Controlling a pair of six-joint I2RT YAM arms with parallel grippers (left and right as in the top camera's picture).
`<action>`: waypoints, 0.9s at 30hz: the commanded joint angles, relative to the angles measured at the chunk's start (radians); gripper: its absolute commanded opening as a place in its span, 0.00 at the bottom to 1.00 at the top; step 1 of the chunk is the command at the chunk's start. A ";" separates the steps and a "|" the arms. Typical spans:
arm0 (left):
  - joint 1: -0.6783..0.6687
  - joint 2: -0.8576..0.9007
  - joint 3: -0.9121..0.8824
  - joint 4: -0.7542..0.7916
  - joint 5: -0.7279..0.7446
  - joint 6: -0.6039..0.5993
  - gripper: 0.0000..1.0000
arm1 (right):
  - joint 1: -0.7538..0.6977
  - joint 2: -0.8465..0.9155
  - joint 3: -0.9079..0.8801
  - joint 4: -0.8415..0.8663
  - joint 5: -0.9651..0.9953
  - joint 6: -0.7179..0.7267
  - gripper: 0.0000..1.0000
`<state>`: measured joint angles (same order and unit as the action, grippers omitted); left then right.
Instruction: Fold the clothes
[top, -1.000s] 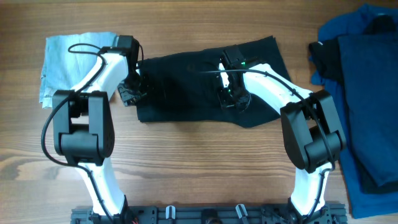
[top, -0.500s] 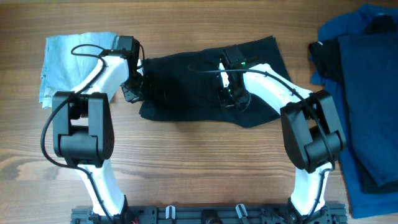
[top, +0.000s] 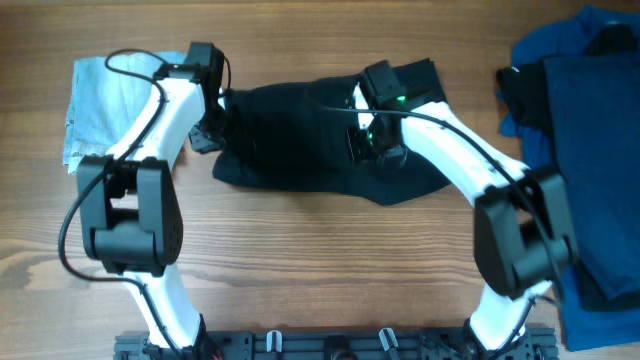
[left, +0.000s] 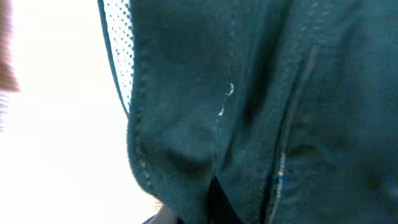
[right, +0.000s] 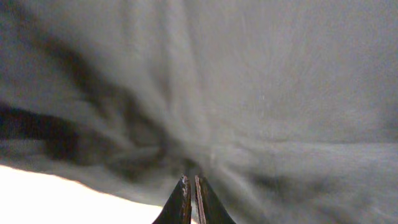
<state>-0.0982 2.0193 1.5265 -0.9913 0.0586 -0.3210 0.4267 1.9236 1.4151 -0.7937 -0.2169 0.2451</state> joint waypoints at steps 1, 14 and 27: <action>0.004 -0.067 0.055 0.002 -0.027 0.059 0.04 | 0.006 -0.048 0.031 0.010 -0.059 0.135 0.04; 0.002 -0.111 0.246 -0.092 -0.026 0.061 0.04 | 0.063 0.100 -0.004 0.060 -0.222 0.283 0.04; 0.001 -0.129 0.367 -0.145 -0.023 0.082 0.04 | 0.157 0.201 0.006 0.202 -0.237 0.407 0.04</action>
<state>-0.0982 1.9465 1.8584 -1.1381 0.0494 -0.2630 0.5999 2.1174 1.4158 -0.5915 -0.4263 0.6781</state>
